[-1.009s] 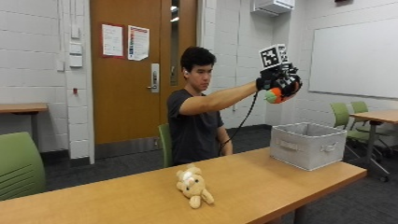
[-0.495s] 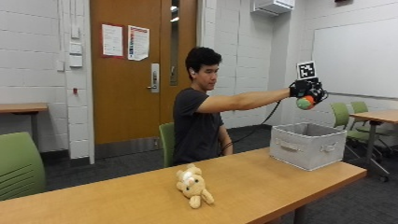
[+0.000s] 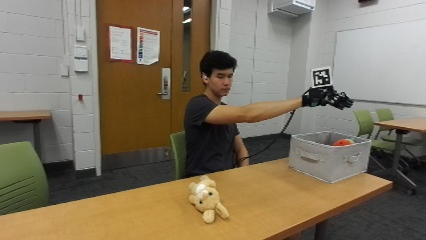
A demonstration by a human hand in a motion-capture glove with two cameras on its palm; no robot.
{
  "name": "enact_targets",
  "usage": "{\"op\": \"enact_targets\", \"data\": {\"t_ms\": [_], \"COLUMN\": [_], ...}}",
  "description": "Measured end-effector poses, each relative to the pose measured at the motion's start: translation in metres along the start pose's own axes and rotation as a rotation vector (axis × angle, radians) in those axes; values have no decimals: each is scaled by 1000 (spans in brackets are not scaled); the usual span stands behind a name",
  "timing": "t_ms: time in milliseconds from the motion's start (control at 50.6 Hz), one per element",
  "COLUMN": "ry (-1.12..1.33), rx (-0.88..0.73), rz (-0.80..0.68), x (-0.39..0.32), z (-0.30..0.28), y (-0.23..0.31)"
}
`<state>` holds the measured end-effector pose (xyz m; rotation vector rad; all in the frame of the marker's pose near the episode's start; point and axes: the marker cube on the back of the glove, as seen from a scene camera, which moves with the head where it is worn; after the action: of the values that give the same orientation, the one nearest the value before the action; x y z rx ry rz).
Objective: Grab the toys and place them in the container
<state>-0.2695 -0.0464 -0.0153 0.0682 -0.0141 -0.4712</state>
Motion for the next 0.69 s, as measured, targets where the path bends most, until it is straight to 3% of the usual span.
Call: {"op": "enact_targets", "data": {"t_ms": [99, 237, 316, 435, 692], "ry": [-34, 48, -56, 86, 89], "rx": [-19, -13, 0, -6, -46], "rz": [-38, 33, -55, 275, 454], "x": [40, 123, 177, 272, 392], "z": [-8, -18, -32, -28, -4], "y": [22, 54, 96, 140, 215]}}
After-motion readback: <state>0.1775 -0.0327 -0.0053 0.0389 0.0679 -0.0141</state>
